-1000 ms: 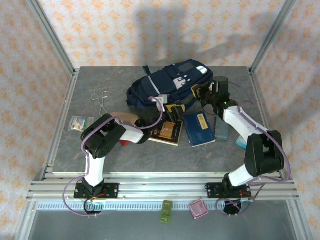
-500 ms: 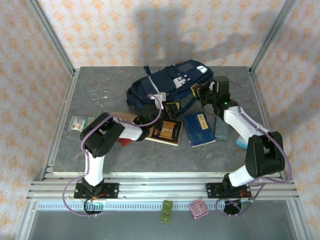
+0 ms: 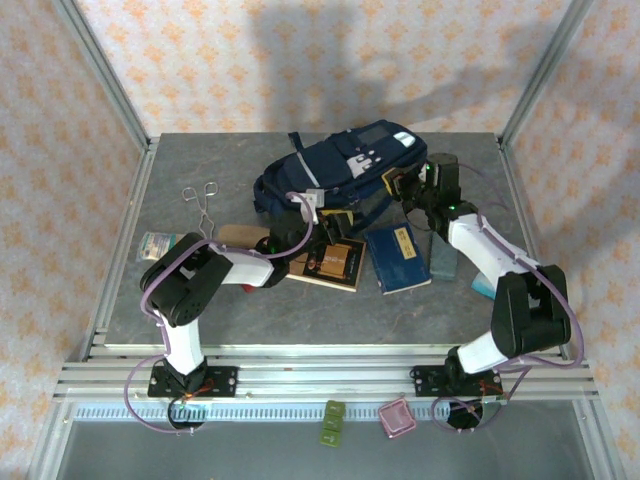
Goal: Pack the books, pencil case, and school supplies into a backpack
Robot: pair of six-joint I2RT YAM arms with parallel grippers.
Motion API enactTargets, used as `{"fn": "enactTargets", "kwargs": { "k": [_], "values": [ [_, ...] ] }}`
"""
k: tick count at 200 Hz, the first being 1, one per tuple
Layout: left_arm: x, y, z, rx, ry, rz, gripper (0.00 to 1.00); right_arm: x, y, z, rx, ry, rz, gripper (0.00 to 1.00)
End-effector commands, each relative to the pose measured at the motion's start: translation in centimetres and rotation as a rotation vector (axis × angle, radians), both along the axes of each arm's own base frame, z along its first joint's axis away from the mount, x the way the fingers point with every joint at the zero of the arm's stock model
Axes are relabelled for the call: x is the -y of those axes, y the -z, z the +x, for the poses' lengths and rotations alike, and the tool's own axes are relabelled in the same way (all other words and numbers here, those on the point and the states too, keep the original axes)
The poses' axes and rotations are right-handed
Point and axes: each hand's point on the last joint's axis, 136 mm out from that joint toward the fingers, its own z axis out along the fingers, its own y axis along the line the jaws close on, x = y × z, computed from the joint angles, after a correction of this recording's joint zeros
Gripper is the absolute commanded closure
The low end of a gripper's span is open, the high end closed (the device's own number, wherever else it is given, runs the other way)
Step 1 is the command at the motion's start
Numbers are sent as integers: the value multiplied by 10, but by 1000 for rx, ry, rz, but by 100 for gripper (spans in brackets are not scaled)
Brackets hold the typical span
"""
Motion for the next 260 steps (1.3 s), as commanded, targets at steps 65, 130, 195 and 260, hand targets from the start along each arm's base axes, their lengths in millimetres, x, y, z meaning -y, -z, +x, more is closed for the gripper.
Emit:
{"fn": "enactTargets", "kwargs": {
  "k": [65,130,195,260],
  "values": [
    [26,-1,31,46,35,-19,28,-8,-62,-1,178,-22,59,100],
    [25,10,29,17,20,-89,32,-11,-75,2,194,-25,90,100],
    [35,6,41,41,31,-80,30,-15,-80,3,196,-42,116,100],
    [26,6,37,32,38,-85,75,-13,-81,2,198,-33,90,100]
  ]
}}
